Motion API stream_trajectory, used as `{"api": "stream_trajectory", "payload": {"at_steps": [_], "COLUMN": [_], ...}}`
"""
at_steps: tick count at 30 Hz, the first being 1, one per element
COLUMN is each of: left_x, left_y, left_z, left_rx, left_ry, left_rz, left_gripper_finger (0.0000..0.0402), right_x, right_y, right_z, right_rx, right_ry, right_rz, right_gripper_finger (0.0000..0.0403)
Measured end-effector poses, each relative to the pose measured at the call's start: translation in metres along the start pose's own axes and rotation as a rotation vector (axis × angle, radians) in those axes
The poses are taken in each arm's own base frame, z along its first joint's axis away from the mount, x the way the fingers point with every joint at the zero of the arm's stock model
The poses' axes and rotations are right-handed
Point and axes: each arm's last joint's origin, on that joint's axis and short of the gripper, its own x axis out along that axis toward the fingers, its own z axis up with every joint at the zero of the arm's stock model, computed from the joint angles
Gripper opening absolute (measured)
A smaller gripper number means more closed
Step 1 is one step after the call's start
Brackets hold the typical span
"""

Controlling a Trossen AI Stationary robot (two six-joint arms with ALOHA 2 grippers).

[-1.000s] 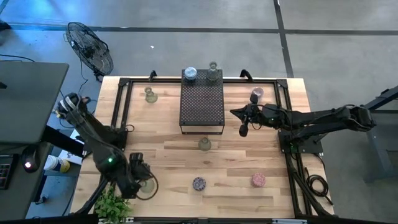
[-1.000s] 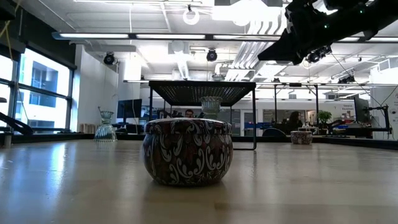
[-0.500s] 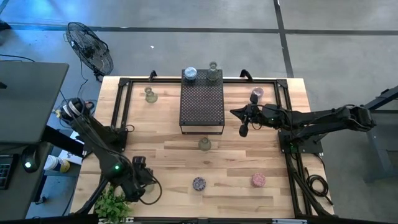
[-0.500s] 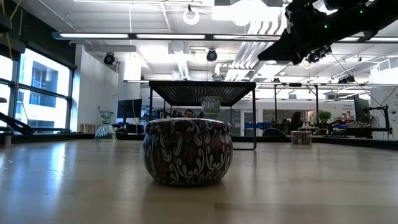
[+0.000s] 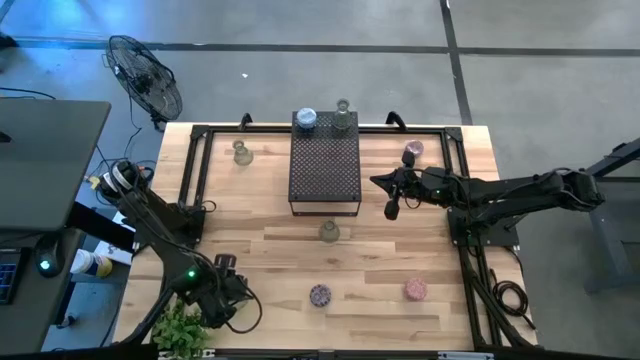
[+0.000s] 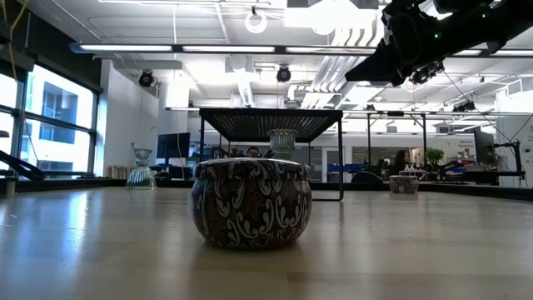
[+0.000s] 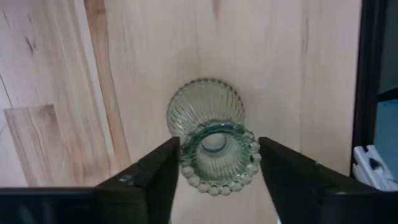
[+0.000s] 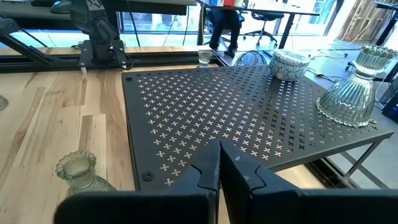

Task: Pick & Place candle stick holders
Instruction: Put the green glass candle holder on the shelf aligned with the other green glass candle holder

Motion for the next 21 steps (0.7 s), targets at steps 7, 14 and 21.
{"api": "stream_trajectory", "payload": {"at_steps": [7,14,21], "left_x": [-0.0062,-0.0063,-0.0026], "left_y": [-0.0025,-0.0001,-0.0009], "left_z": [0.0044,0.0029,0.0038], "left_rx": [0.02,-0.003,0.0], "left_ry": [-0.033,-0.029,-0.026], "left_rz": [0.001,0.037,0.051], "left_gripper_finger": [0.0175,0.0246,0.0233], "right_x": [0.0,0.0,0.0], "right_y": [0.0,0.0,0.0], "right_z": [0.0,0.0001,0.0001], "right_rx": [0.0,0.0,0.0], "right_ry": [0.0,0.0,0.0], "right_rz": [0.0,0.0,0.0], "right_gripper_finger": [0.0,0.0,0.0]}}
